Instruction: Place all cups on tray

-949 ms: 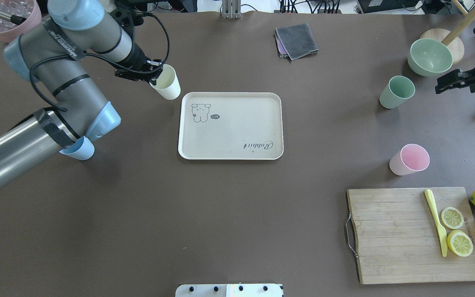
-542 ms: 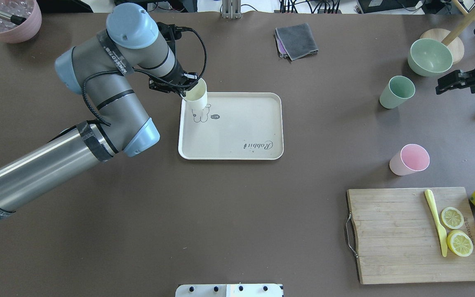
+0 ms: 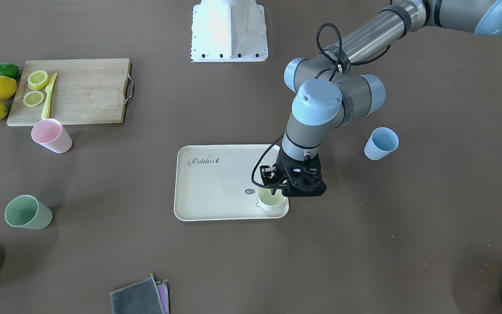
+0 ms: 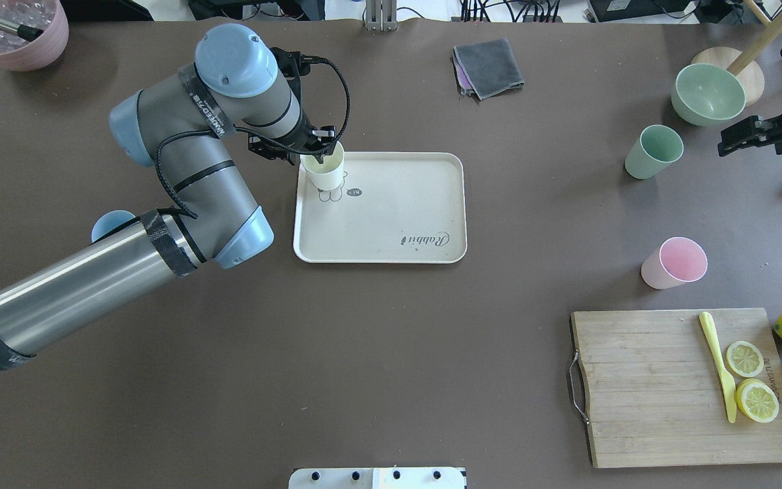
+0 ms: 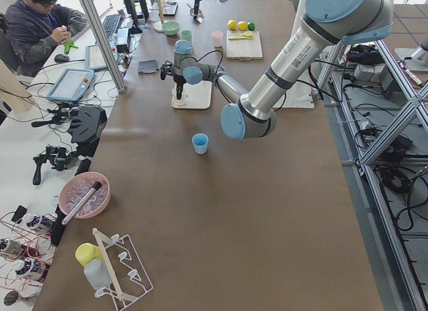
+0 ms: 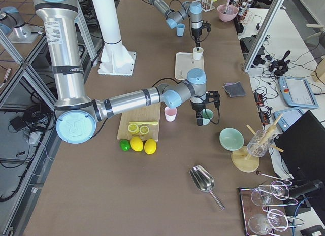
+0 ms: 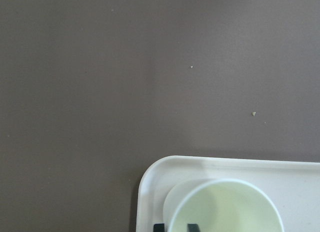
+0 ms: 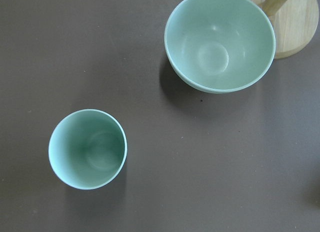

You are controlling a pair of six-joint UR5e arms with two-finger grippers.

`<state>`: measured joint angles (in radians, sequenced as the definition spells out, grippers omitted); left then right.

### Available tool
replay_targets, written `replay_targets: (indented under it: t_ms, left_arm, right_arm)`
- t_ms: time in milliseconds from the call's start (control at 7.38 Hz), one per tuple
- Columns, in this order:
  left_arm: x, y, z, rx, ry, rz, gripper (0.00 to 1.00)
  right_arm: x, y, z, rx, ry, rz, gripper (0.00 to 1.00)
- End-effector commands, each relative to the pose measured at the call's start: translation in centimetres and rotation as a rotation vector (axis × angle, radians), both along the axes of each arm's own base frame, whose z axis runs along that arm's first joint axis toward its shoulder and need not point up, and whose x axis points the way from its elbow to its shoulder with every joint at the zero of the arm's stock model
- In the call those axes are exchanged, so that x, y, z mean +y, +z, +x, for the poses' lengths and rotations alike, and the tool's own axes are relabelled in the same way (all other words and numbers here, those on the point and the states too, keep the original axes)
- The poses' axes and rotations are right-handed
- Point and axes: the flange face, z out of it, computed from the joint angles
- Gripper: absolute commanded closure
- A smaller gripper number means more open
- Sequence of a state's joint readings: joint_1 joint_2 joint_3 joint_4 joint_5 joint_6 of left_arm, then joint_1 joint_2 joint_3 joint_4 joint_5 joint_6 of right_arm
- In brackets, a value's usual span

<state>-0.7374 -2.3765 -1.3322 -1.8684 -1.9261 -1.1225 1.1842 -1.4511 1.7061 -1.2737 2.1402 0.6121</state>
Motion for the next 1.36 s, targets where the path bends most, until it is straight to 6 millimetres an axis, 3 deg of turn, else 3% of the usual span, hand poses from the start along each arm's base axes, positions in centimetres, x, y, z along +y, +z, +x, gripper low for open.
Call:
replay_targets:
  t_ms: [0,271,678,814,949,1220]
  left_arm:
    - [-0.6,0.7,-6.0,0.021,0.032,0.045,0.02]
    - [2.2,7.9,-15.8,-0.006,0.102,0.119,0.02]
    - [9.4,18.0,-23.0,-0.076,0.178,0.133,0.02]
    - [11.1,21.1,-24.1,-0.074,0.182,0.142,0.02]
    - [11.4,22.5,-24.2,-0.065,0.188,0.146,0.02]
    - [10.0,25.5,-23.1,-0.108,0.223,0.153,0.03]
  right_arm:
    - [0.0,-0.1,0.0,-0.001,-0.002,0.002,0.0]
    - [-0.1,-0.1,-0.1,-0.001,-0.003,0.002,0.0]
    - [-0.1,0.1,-0.1,0.001,-0.003,-0.001,0.0]
    - [-0.1,0.2,0.0,0.001,-0.003,-0.002,0.0]
    - [-0.2,0.4,-0.1,0.004,-0.002,-0.005,0.0]
    - [-0.3,0.8,-0.1,-0.002,-0.002,0.009,0.0]
